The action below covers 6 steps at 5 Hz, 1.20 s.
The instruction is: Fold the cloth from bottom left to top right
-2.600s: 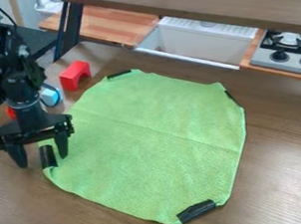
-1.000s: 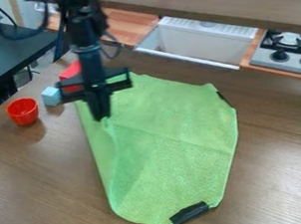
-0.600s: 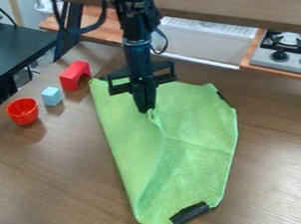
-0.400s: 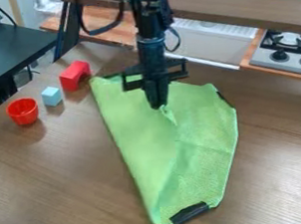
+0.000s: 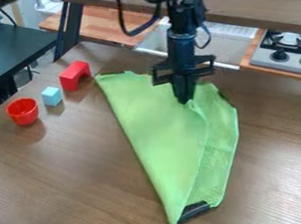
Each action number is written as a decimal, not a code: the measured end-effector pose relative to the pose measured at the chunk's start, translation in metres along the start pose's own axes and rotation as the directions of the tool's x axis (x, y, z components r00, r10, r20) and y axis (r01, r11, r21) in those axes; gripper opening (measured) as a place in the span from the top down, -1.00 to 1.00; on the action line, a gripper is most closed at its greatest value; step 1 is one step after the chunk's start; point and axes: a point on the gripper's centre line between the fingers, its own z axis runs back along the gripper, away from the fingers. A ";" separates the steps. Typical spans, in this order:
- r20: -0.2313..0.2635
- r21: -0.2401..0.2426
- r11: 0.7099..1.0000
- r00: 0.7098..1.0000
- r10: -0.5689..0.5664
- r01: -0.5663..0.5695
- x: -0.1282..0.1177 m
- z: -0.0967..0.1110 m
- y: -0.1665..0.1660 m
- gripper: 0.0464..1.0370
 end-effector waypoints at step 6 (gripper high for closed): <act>0.007 -0.017 0.992 0.992 -0.123 0.123 -0.016 -0.005 -0.067 0.00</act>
